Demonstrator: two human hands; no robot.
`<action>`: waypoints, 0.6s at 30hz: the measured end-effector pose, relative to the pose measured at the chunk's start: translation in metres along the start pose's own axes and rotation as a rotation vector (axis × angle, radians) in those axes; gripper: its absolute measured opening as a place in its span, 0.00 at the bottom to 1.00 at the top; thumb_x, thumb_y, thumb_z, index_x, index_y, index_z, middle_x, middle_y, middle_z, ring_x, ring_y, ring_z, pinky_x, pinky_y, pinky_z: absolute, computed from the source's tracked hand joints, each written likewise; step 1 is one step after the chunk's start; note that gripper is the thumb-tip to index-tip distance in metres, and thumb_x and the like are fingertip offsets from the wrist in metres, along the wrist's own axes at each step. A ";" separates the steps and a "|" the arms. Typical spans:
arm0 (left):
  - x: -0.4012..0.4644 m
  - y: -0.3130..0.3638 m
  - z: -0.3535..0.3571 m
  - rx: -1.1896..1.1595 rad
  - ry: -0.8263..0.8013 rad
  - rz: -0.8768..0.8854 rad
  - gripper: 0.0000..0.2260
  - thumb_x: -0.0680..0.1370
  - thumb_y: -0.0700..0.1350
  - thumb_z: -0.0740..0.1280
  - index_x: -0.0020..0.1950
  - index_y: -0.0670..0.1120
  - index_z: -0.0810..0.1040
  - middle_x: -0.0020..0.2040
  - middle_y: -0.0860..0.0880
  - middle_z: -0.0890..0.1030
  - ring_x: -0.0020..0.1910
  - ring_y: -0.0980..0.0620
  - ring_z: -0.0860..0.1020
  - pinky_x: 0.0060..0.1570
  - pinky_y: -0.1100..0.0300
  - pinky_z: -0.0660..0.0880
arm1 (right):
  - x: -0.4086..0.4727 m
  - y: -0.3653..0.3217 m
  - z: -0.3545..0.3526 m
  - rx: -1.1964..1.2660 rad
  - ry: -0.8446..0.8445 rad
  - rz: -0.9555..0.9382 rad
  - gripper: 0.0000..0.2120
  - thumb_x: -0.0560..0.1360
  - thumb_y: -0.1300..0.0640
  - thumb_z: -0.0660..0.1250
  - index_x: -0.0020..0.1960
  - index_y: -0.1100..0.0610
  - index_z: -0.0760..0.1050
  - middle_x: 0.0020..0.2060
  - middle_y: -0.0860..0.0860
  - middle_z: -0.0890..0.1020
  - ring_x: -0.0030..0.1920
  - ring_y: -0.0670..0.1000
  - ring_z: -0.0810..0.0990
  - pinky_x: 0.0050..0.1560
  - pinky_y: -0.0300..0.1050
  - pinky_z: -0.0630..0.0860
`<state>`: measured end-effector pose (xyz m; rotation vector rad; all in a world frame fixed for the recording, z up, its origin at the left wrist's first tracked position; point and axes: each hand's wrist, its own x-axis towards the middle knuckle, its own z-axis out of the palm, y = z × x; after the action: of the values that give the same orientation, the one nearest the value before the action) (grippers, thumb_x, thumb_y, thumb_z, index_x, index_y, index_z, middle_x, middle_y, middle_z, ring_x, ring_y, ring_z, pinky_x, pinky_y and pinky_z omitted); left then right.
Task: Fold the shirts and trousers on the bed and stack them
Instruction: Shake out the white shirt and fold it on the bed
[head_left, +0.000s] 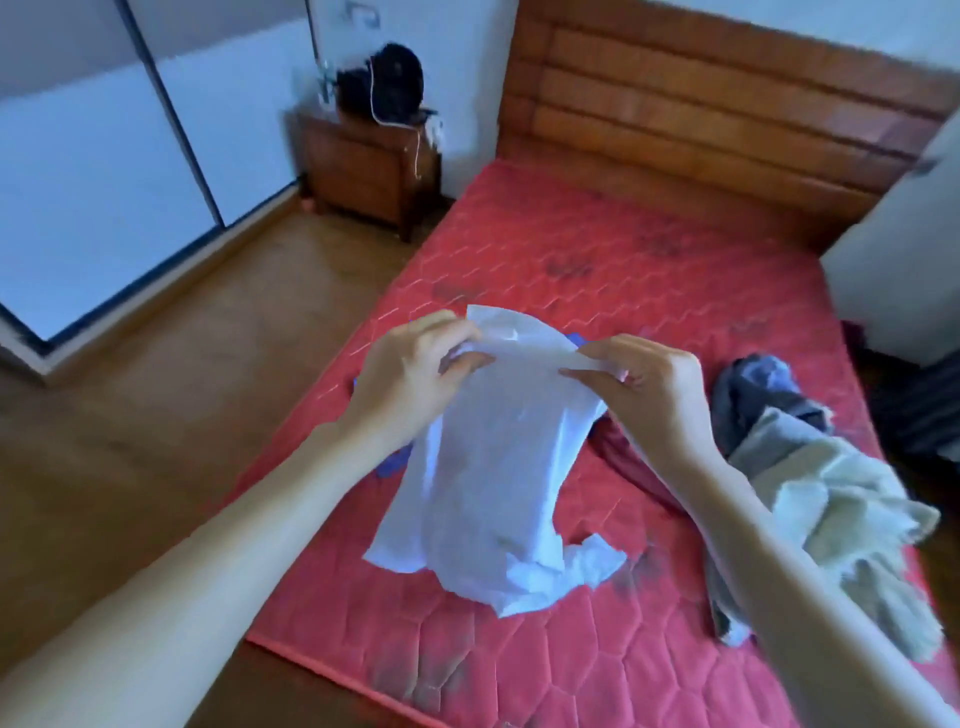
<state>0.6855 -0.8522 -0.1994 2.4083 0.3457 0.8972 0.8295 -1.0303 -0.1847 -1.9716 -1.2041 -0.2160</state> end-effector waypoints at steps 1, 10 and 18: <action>0.023 0.019 -0.012 -0.012 0.016 0.047 0.05 0.75 0.40 0.72 0.44 0.38 0.80 0.35 0.47 0.74 0.33 0.49 0.72 0.35 0.49 0.72 | 0.014 -0.012 -0.023 -0.012 0.049 -0.011 0.06 0.69 0.58 0.75 0.42 0.61 0.84 0.36 0.49 0.83 0.35 0.42 0.75 0.39 0.35 0.71; 0.172 0.176 -0.103 -0.074 0.136 0.402 0.07 0.80 0.45 0.66 0.50 0.41 0.77 0.41 0.51 0.77 0.40 0.51 0.76 0.40 0.53 0.73 | 0.110 -0.102 -0.216 -0.173 0.451 -0.134 0.06 0.68 0.53 0.76 0.39 0.56 0.83 0.31 0.47 0.80 0.32 0.44 0.73 0.35 0.40 0.69; 0.202 0.266 -0.102 -0.190 0.089 0.538 0.02 0.77 0.40 0.68 0.46 0.44 0.80 0.36 0.52 0.80 0.36 0.55 0.78 0.38 0.56 0.74 | 0.100 -0.116 -0.269 -0.277 0.262 0.052 0.22 0.65 0.40 0.76 0.56 0.46 0.78 0.46 0.39 0.82 0.46 0.41 0.78 0.47 0.39 0.72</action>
<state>0.7807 -0.9473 0.1230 2.3179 -0.3643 1.2046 0.8554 -1.1254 0.1084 -2.1273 -0.9931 -0.6226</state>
